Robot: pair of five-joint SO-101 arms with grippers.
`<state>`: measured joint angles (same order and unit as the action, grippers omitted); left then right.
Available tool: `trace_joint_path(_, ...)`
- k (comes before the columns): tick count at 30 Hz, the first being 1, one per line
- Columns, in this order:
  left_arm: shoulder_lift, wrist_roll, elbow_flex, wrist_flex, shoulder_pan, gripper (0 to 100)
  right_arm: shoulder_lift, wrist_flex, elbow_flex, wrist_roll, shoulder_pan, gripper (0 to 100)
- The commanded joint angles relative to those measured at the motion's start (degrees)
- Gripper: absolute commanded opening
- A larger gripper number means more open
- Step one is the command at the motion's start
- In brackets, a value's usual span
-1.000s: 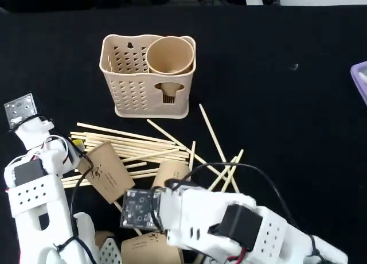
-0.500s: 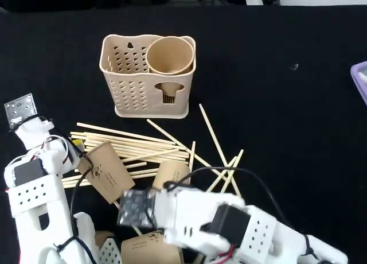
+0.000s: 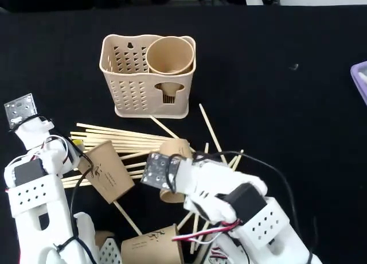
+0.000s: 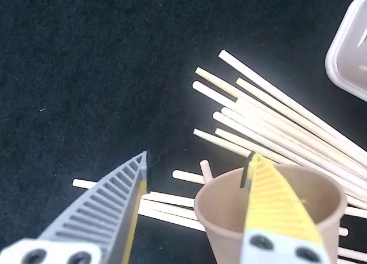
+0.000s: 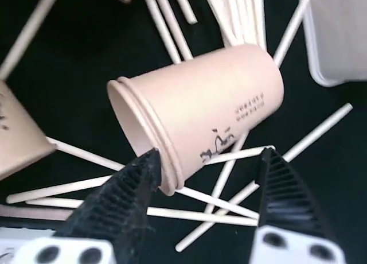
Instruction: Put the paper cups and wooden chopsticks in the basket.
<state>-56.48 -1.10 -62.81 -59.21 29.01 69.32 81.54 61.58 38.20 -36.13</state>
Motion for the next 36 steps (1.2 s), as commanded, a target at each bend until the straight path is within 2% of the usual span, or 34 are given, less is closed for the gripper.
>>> trace_joint_path(1,-1.1,-0.1,0.6,0.7,0.5,28,0.4,-1.1,-0.8,1.0,4.1,22.5)
trace_joint_path(6,-1.1,-0.1,0.6,0.8,0.5,28,0.5,-2.1,-2.0,3.6,5.3,1.4)
trace_joint_path(14,-1.1,-0.1,0.6,0.7,0.5,28,0.5,-1.8,-4.0,3.7,5.4,1.1)
trace_joint_path(18,-1.1,-0.1,0.6,0.7,0.5,28,0.5,2.4,-4.5,4.0,4.8,2.8)
trace_joint_path(24,-1.1,-0.1,0.7,0.7,0.5,28,8.2,6.1,-5.6,5.6,4.2,24.9)
trace_joint_path(29,-1.1,-0.1,0.7,0.8,0.5,28,16.0,6.7,-0.4,7.1,-1.6,25.8)
trace_joint_path(36,-1.1,-0.1,0.7,0.8,0.5,28,10.8,3.6,1.5,7.3,-3.9,26.1)
